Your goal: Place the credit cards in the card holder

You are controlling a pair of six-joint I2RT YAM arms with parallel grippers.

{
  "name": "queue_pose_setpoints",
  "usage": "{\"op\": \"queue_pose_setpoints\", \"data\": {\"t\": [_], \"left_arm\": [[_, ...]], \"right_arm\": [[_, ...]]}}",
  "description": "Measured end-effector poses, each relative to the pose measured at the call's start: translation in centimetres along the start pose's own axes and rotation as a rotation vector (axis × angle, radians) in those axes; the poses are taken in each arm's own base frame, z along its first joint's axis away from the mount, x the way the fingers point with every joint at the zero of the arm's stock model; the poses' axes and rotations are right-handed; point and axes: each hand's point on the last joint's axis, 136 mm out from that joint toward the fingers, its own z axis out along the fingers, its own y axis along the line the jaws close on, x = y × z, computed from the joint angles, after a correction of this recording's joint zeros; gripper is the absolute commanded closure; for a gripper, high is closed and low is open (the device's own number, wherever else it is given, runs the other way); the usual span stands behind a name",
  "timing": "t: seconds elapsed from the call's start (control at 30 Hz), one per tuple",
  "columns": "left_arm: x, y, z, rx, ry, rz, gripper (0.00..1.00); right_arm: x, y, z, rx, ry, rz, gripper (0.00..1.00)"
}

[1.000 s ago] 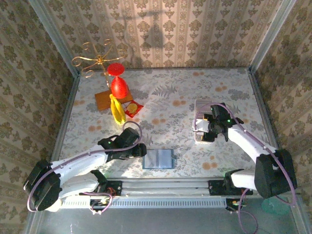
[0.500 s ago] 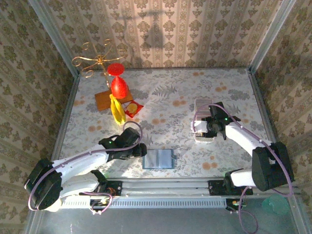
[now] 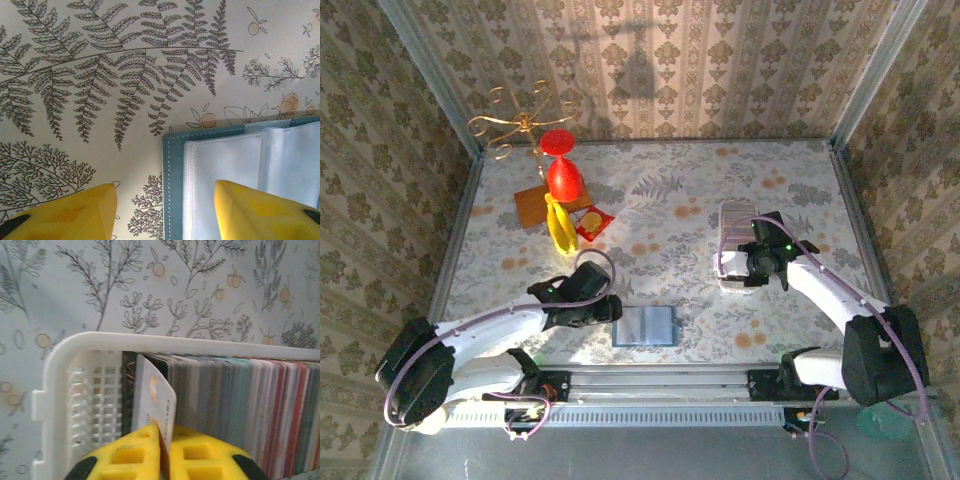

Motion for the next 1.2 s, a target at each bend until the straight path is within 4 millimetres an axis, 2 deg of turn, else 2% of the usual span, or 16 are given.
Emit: {"op": "queue_pose_setpoints", "data": {"t": [0.13,0.23,0.37,0.5,0.63,0.83,0.93,1.0,1.1,1.2], "left_arm": [[0.1,-0.1,0.0,0.007,0.008,0.000,0.43],[0.3,-0.2,0.0,0.012,0.013,0.003,0.39],[0.7,-0.6,0.0,0.023,0.028,0.023,0.33],[1.2,-1.3,0.2,0.029,0.051,0.057,0.29],[1.7,-2.2,0.4,0.024,0.077,0.095,0.28],[2.8,-2.6,0.9,0.003,0.119,0.147,0.32],[3.3,-2.4,1.1,-0.013,0.139,0.157,0.34],[3.5,-2.3,1.3,-0.019,0.148,0.162,0.36],[3.7,-2.3,1.4,-0.019,0.156,0.166,0.37],[3.9,-2.4,1.4,-0.016,0.163,0.167,0.38]], "right_arm": [[-0.1,0.4,-0.7,-0.008,-0.003,0.016,1.00],[-0.7,0.3,-2.0,-0.010,-0.021,0.048,1.00],[-2.9,-0.2,-5.0,-0.010,-0.106,0.110,1.00],[-5.3,0.7,-7.3,-0.045,-0.191,0.202,1.00],[-7.5,1.3,-9.0,-0.070,-0.277,0.392,1.00],[-11.6,0.1,-11.9,-0.054,-0.488,0.805,1.00],[-12.6,0.4,-11.3,-0.110,-0.539,1.060,1.00],[-12.7,0.8,-10.1,-0.166,-0.539,1.239,1.00],[-13.0,2.0,-8.4,-0.237,-0.523,1.430,1.00],[-13.7,3.8,-6.8,-0.305,-0.500,1.544,1.00]]}}
